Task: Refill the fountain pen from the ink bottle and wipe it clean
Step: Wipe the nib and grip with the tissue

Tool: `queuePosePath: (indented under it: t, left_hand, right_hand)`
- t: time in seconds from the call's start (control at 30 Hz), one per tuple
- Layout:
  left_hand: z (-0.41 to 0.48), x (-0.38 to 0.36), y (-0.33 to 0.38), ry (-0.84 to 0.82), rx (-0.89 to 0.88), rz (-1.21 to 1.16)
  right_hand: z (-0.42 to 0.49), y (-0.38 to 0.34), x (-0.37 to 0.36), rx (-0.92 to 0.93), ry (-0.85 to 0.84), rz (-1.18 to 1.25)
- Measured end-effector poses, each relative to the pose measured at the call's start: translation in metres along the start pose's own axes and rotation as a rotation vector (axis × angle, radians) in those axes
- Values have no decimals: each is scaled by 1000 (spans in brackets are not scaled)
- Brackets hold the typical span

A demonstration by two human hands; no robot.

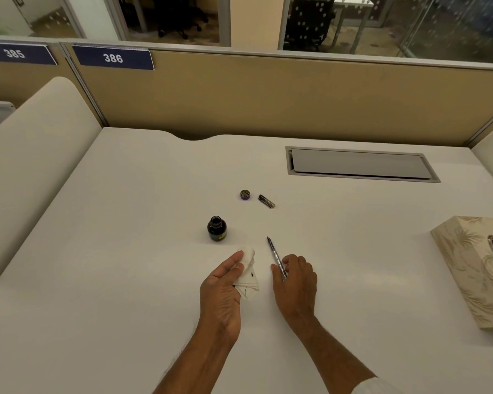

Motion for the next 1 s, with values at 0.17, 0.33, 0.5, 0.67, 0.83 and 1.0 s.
queuePosePath:
  t: [0.17,0.33,0.5,0.67,0.83,1.0]
  left_hand:
    - [3,-1,0,-10,-3,18]
    - [7,-2,0,-22,5,24]
    - [12,-3,-1,-27,5,26]
    - [14,-5,-2,-43,18,27]
    - [14,-11,-2,-76,19,30]
    - [19,-14,-10,-72,25,34]
  right_hand:
    - [0,0,0,-7,1,-2]
    - [1,-2,1,-8,4,3]
    - [1,-2,0,-16,1,3]
    - [-2,-2,3,-39,-9,8]
    - [-5,-10,14,-42,43,59]
    - [-9,-26,22,-70,64,194]
Point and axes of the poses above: each hand's wrist, its own z-axis towards the middle knuckle, its own x-axis out of the back of the hand, y = z × x, the point moved 4 cm from there along z, towards the middle knuckle
